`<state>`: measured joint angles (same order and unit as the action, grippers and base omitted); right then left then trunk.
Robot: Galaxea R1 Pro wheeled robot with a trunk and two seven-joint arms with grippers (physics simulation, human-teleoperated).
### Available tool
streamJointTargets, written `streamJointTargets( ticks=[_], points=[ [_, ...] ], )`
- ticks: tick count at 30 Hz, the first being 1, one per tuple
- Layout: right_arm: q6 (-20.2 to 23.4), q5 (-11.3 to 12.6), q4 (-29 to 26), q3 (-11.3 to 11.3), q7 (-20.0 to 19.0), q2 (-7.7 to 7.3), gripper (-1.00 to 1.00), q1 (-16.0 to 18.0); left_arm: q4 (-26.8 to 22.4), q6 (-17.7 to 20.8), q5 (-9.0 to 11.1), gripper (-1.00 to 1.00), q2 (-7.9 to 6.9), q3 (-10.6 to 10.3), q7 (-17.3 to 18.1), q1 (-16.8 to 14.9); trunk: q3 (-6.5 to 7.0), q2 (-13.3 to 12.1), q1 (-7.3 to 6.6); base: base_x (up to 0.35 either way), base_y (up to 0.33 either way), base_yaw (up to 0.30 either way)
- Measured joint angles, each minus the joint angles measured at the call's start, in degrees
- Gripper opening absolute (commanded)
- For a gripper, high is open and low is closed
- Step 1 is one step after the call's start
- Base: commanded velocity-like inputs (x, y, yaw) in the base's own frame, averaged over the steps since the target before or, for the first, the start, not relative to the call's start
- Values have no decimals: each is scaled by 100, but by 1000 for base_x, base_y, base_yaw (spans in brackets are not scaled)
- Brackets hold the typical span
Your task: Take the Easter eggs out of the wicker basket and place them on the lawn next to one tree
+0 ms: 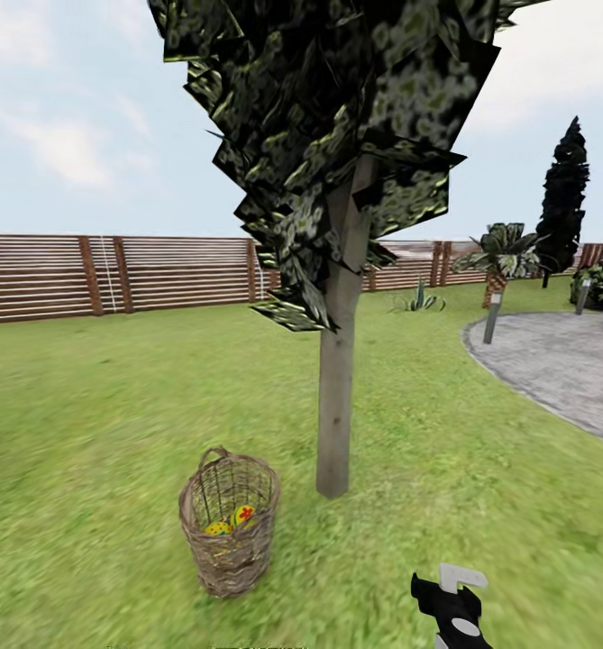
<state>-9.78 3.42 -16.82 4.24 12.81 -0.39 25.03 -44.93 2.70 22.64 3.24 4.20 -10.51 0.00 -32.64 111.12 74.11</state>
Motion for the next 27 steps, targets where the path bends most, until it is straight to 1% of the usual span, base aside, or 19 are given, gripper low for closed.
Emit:
streamJointTargets(
  ticks=[5, 11, 16, 27],
  points=[
    [4, 0, 0, 0, 0, -1, 100, 0, 0, 0, 6, 100, -1, 0, 0, 0, -37, 0, 0, 0, -331, 162],
    [6, 3, -1, -1, -5, -5, 100, -1, -1, 0, 9, 100, 1, 0, -2, 0, -87, 0, 0, 0, -273, 44],
    [6, 7, -1, -2, -9, -6, 100, -1, -2, 0, 10, 100, -2, 1, -8, 0, -117, 0, 0, 0, -58, 5],
    [69, -1, -12, -24, -9, -10, 100, -1, -77, 20, -5, 100, 1, -7, -69, 0, -122, 0, 0, 0, -2, 0]
  ],
)
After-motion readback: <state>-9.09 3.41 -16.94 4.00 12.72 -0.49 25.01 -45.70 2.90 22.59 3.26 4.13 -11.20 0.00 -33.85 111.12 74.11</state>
